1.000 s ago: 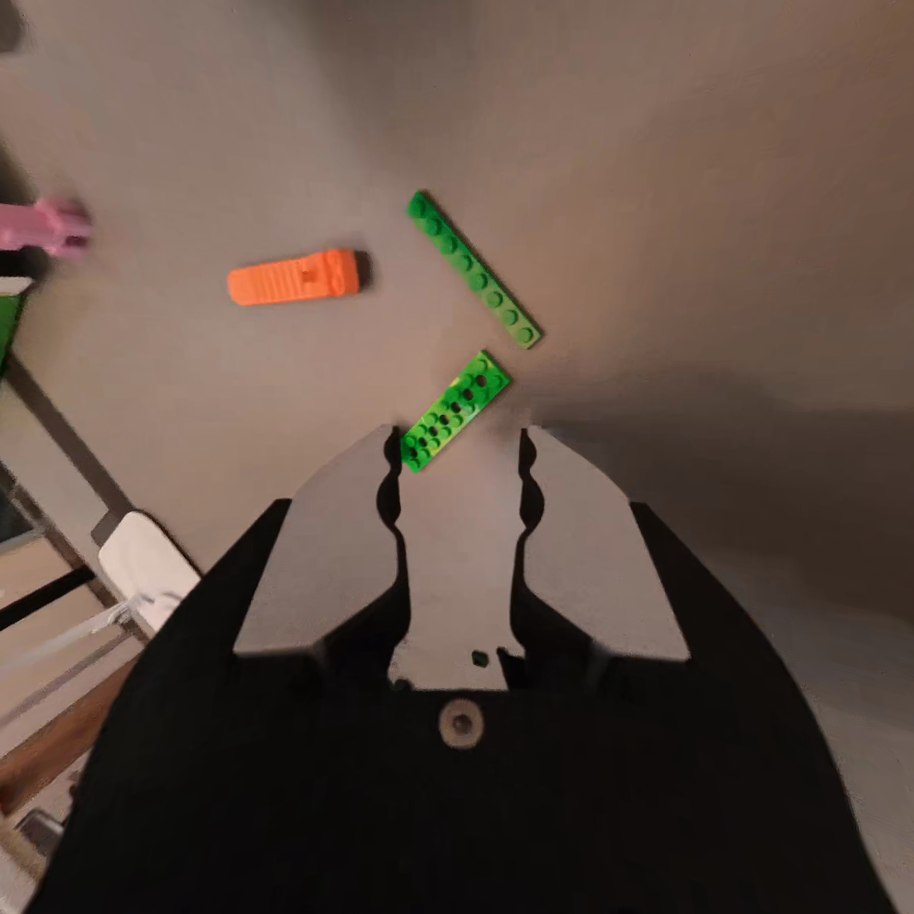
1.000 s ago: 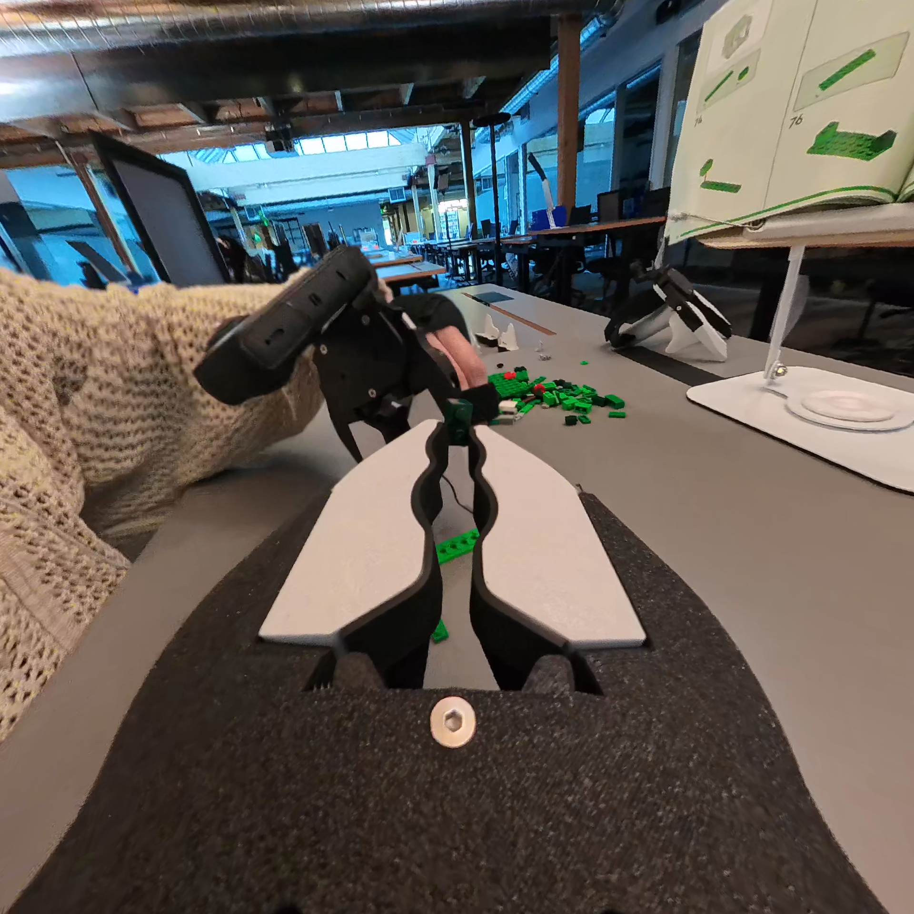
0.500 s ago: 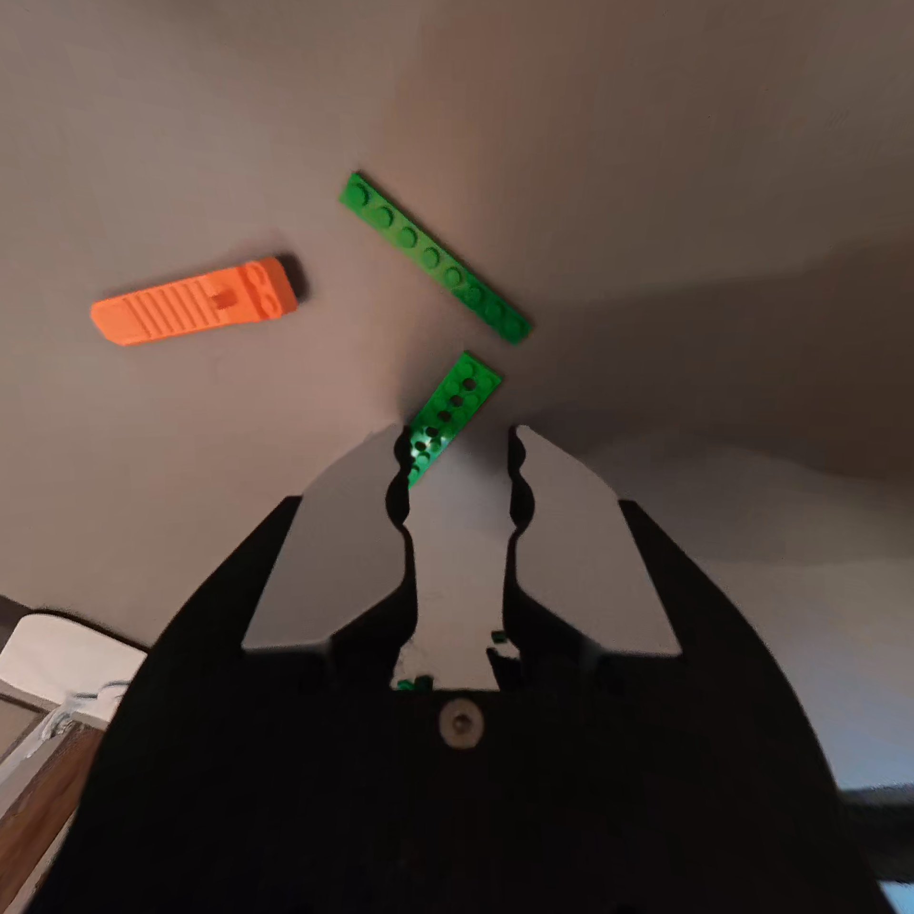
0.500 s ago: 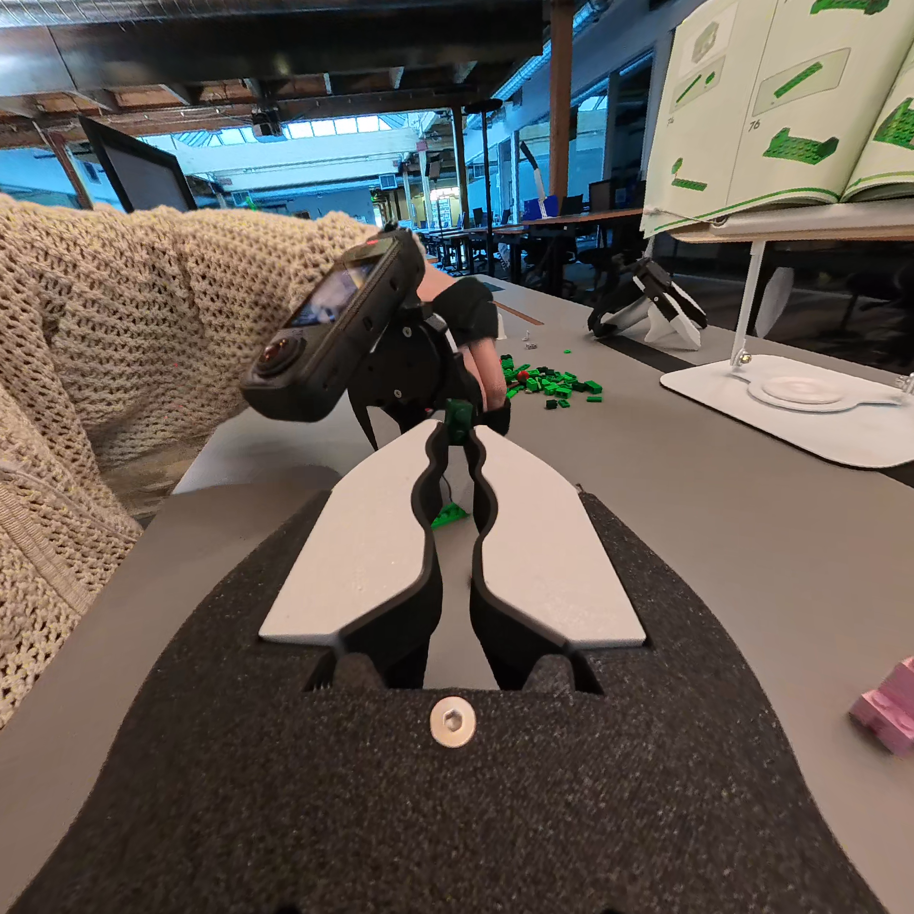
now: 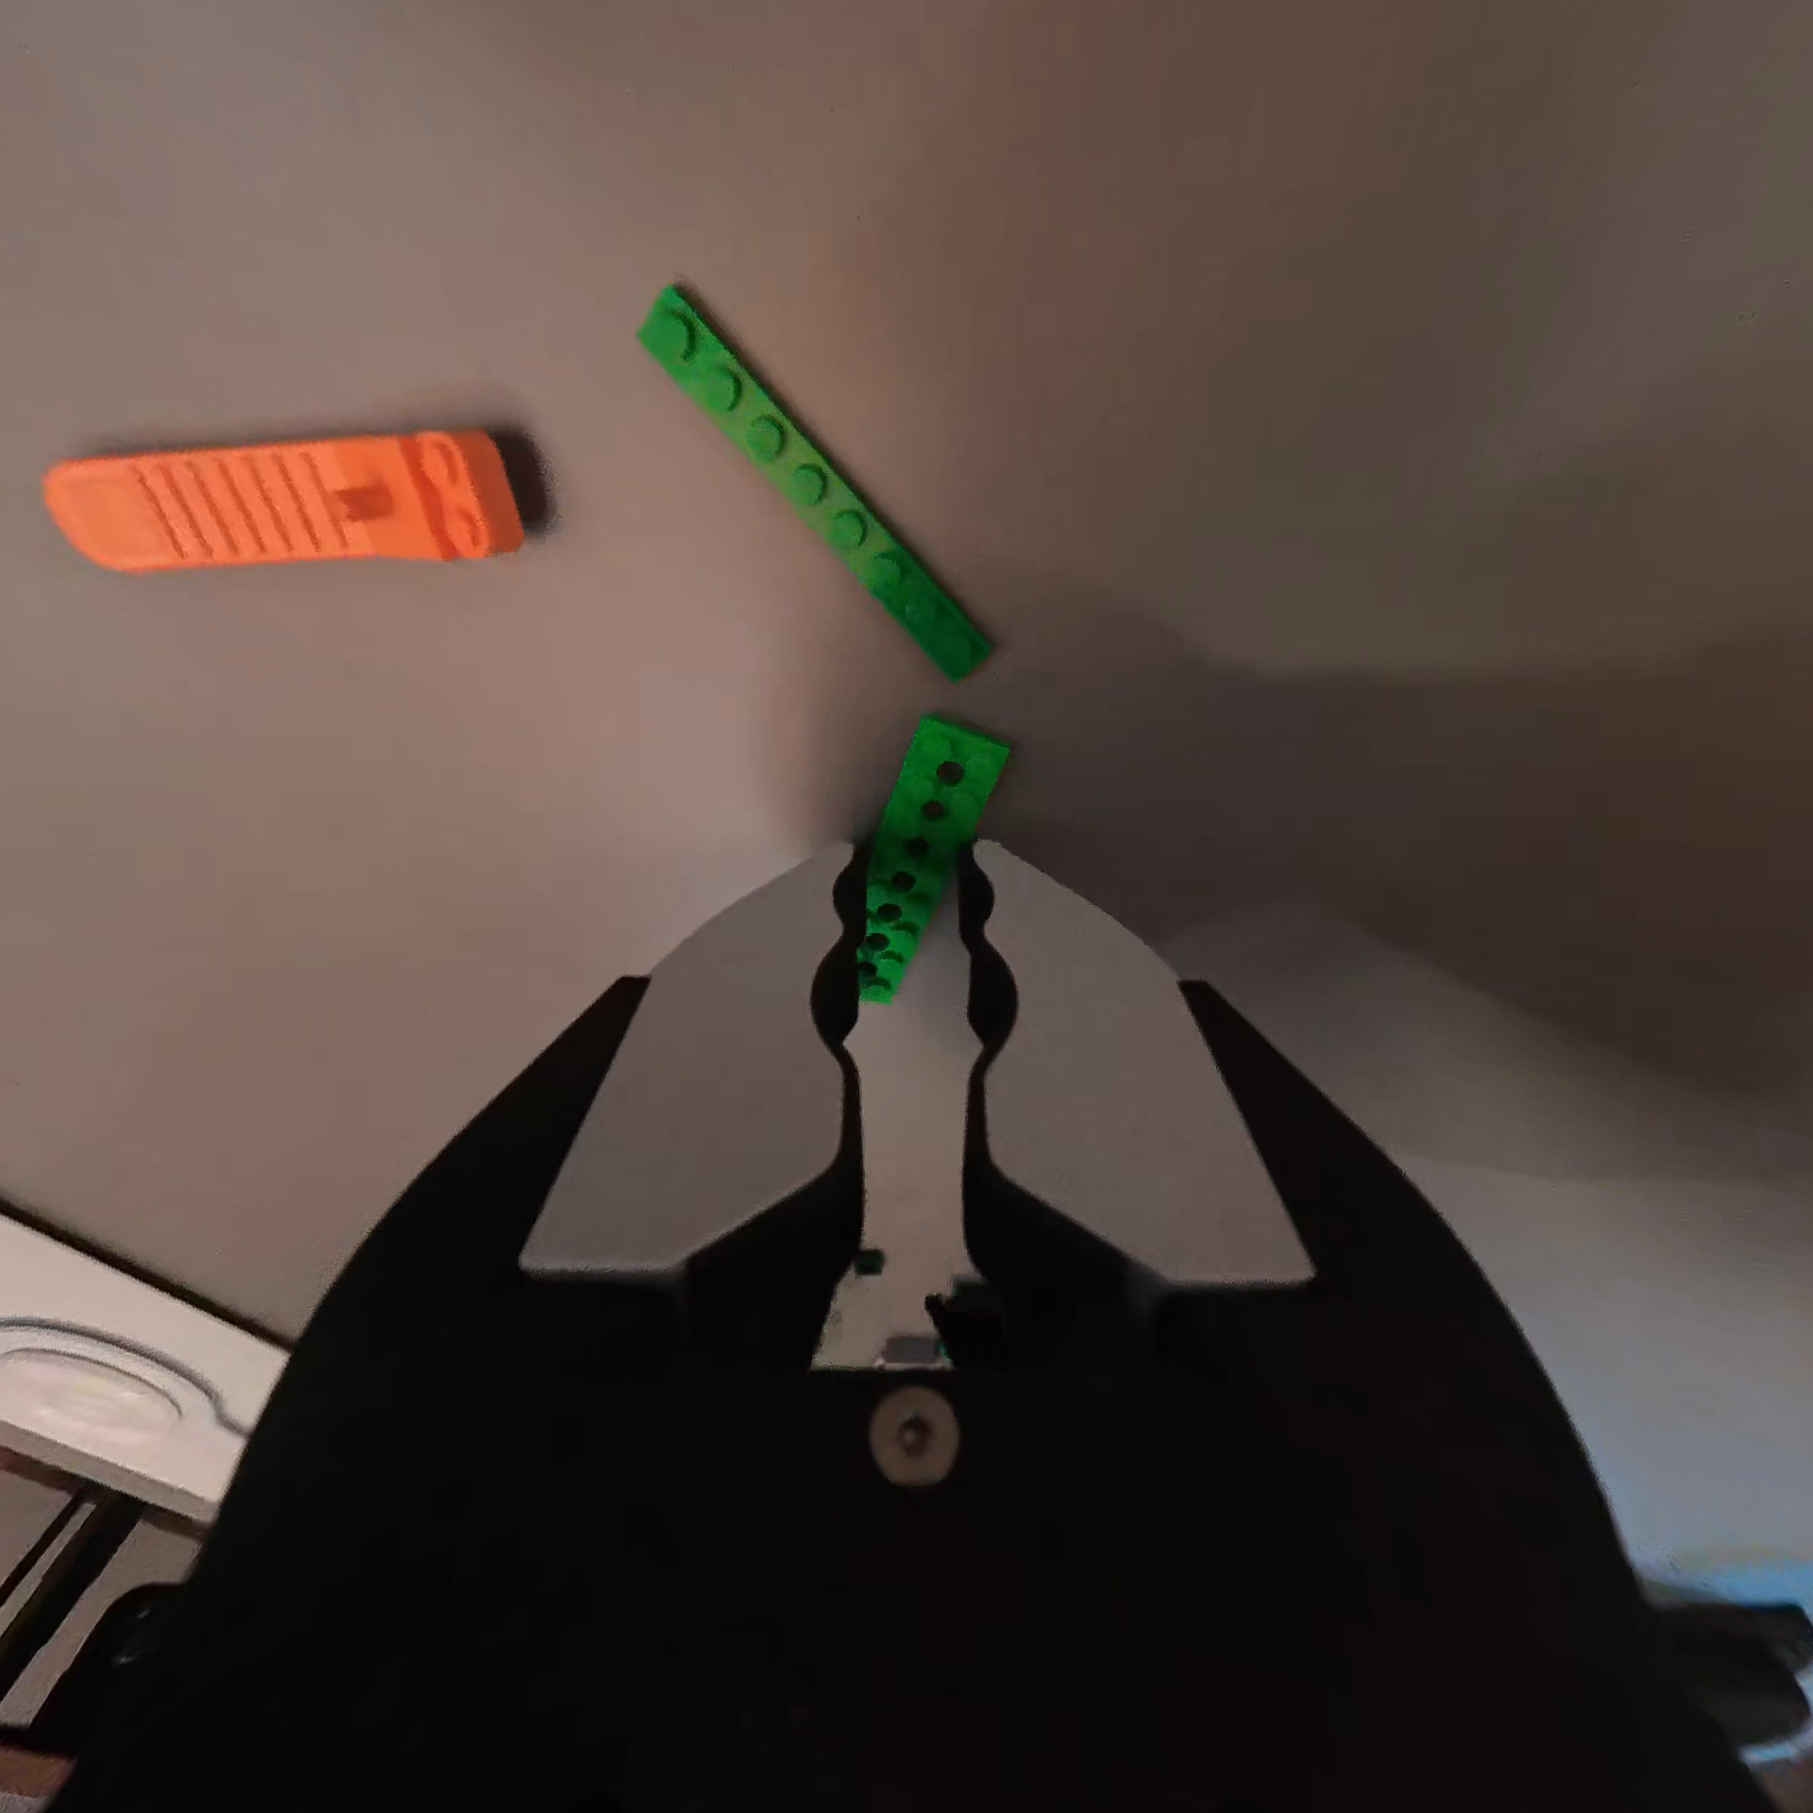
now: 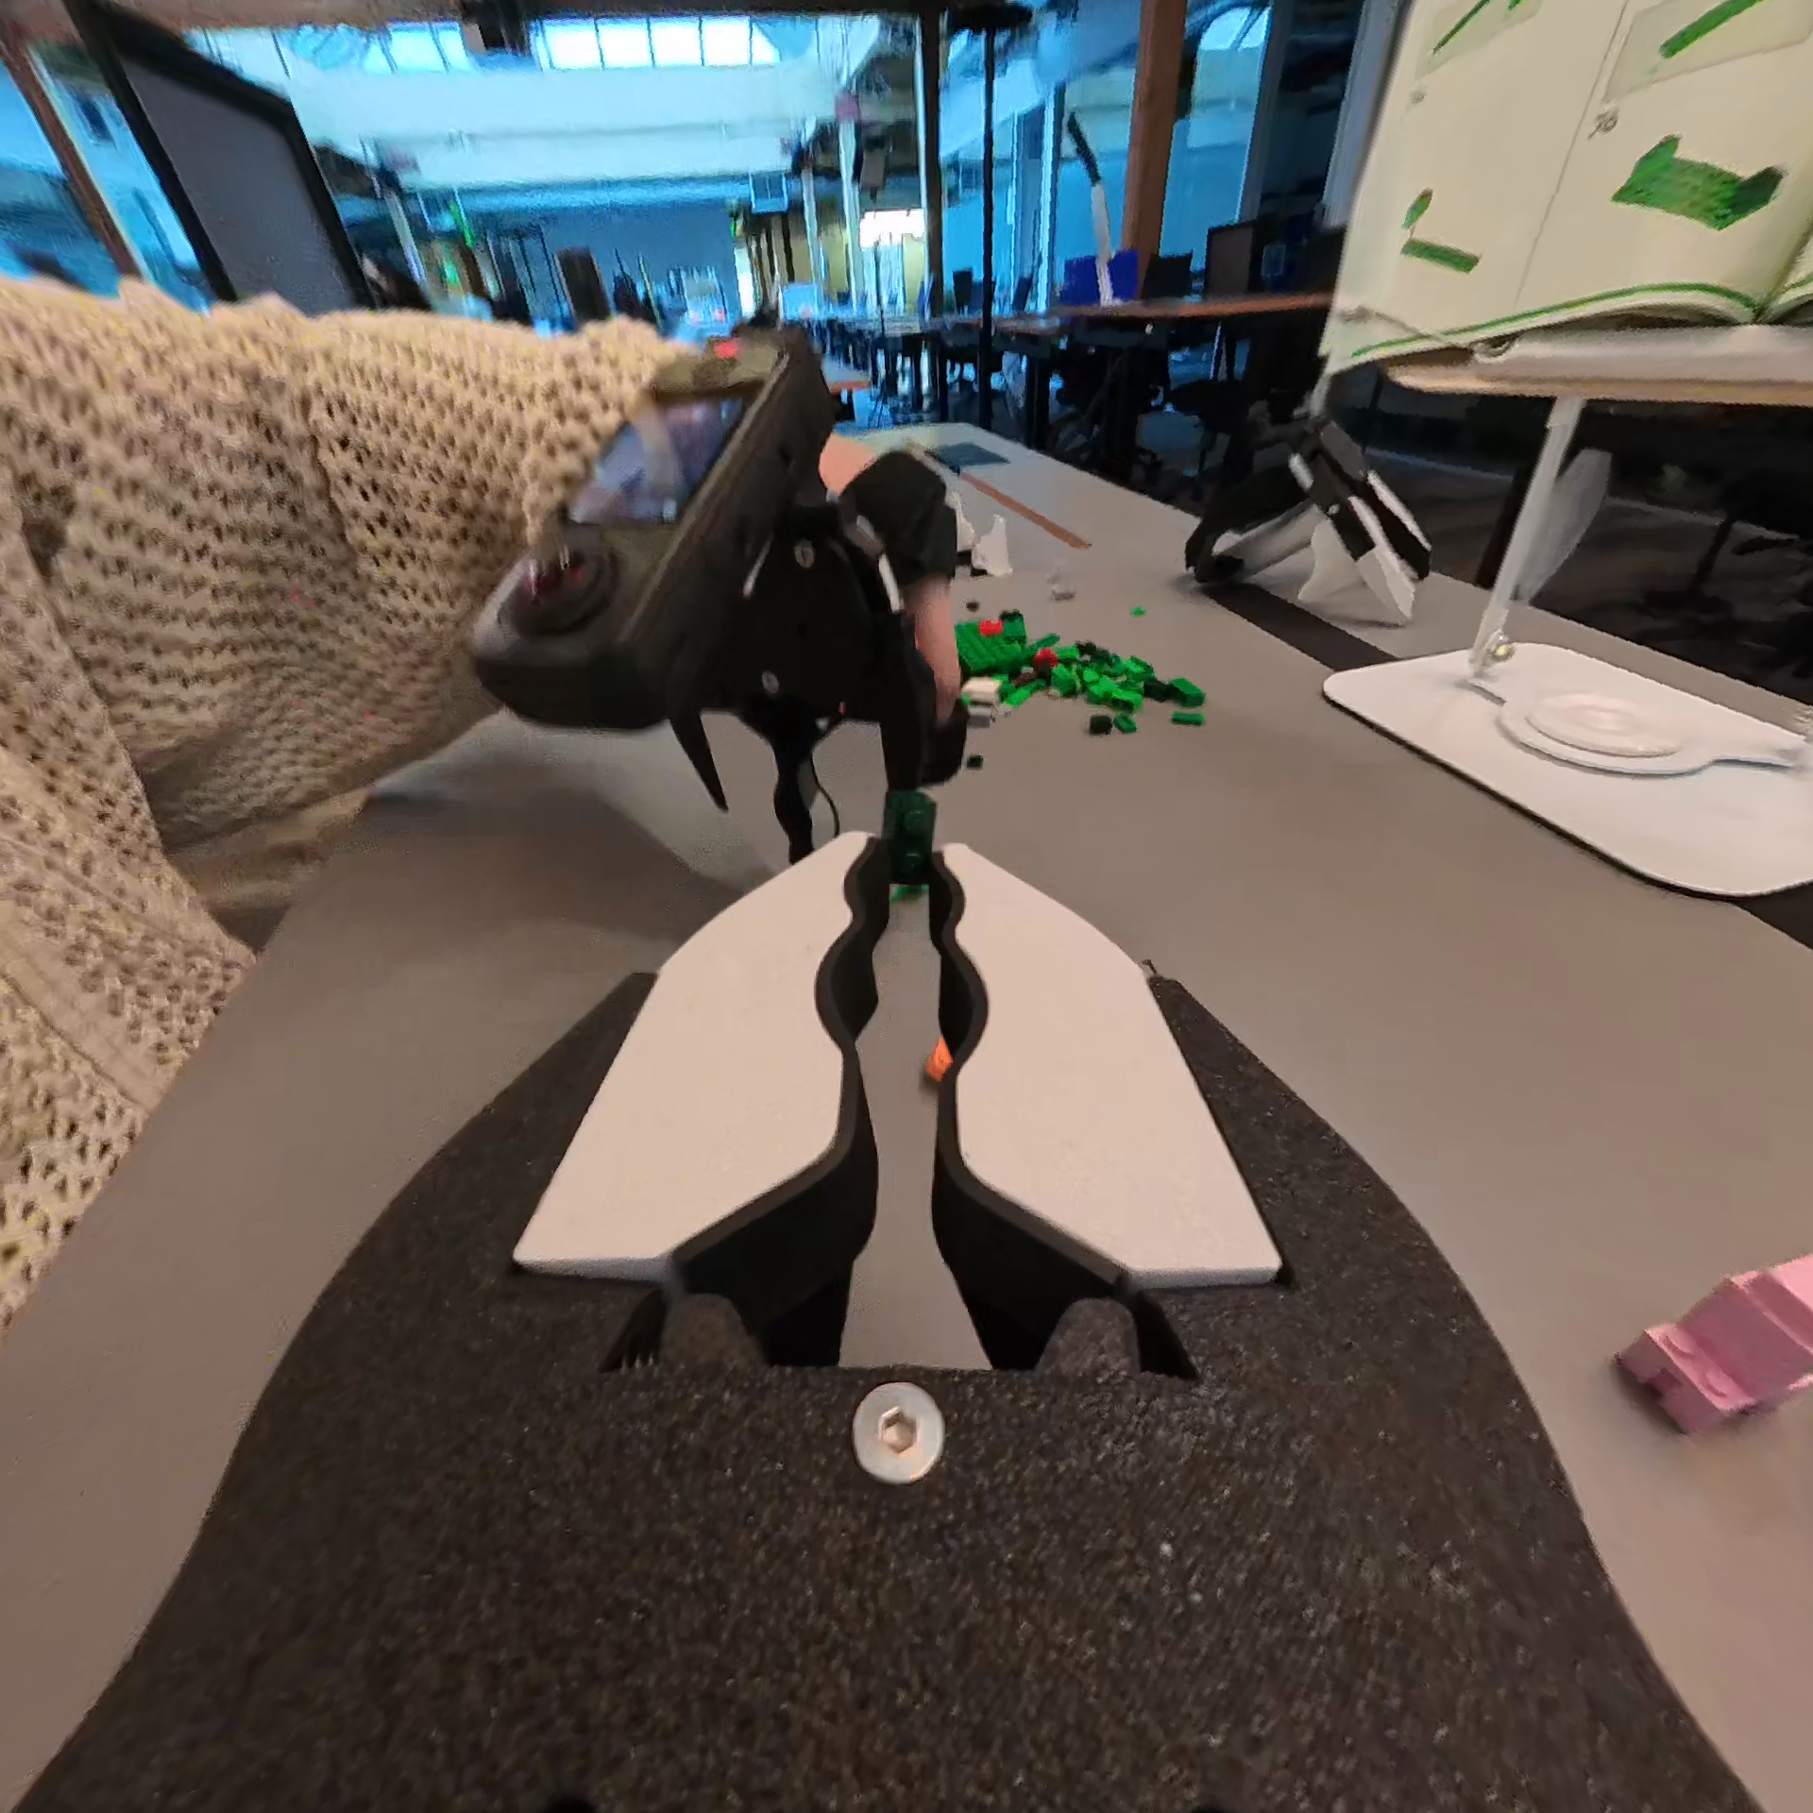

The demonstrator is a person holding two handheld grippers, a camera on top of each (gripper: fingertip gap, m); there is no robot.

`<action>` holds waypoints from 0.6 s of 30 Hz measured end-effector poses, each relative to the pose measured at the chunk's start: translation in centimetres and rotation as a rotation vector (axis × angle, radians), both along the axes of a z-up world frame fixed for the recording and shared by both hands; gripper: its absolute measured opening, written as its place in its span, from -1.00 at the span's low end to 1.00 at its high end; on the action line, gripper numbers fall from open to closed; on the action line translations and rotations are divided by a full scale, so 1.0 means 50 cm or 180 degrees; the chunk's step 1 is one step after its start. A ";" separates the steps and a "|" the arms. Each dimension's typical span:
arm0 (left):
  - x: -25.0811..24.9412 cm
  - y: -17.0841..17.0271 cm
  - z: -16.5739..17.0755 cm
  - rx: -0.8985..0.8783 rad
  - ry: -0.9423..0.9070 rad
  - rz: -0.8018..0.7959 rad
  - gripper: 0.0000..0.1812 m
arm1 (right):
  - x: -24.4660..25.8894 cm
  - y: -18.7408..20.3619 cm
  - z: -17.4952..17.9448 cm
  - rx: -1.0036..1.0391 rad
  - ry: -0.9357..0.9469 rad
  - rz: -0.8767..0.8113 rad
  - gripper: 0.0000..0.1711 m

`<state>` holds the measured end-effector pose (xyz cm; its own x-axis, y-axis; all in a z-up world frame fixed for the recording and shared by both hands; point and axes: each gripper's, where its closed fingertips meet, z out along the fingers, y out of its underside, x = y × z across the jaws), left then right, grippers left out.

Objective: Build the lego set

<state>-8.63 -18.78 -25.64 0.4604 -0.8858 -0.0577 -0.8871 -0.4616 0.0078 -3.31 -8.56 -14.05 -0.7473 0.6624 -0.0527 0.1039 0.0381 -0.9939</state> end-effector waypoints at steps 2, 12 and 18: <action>0.015 0.003 0.013 0.0194 -0.0146 -0.0003 -0.81 | 0.010 -0.015 -0.014 0.0278 -0.0043 0.0114 -0.92; 0.050 0.045 0.029 0.0361 -0.0051 -0.0200 -0.82 | 0.027 -0.080 -0.150 0.2156 -0.0185 0.0369 -0.91; 0.050 0.044 0.007 0.0181 0.0057 -0.0343 -0.81 | 0.017 -0.095 -0.182 0.2484 -0.0214 0.0529 -0.91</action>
<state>-6.12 -16.59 -25.29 0.3610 -0.9252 -0.1167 -0.9316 -0.3636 0.0007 -2.44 -13.31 -23.14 -0.8512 0.4069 0.3316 0.0945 0.7402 -0.6657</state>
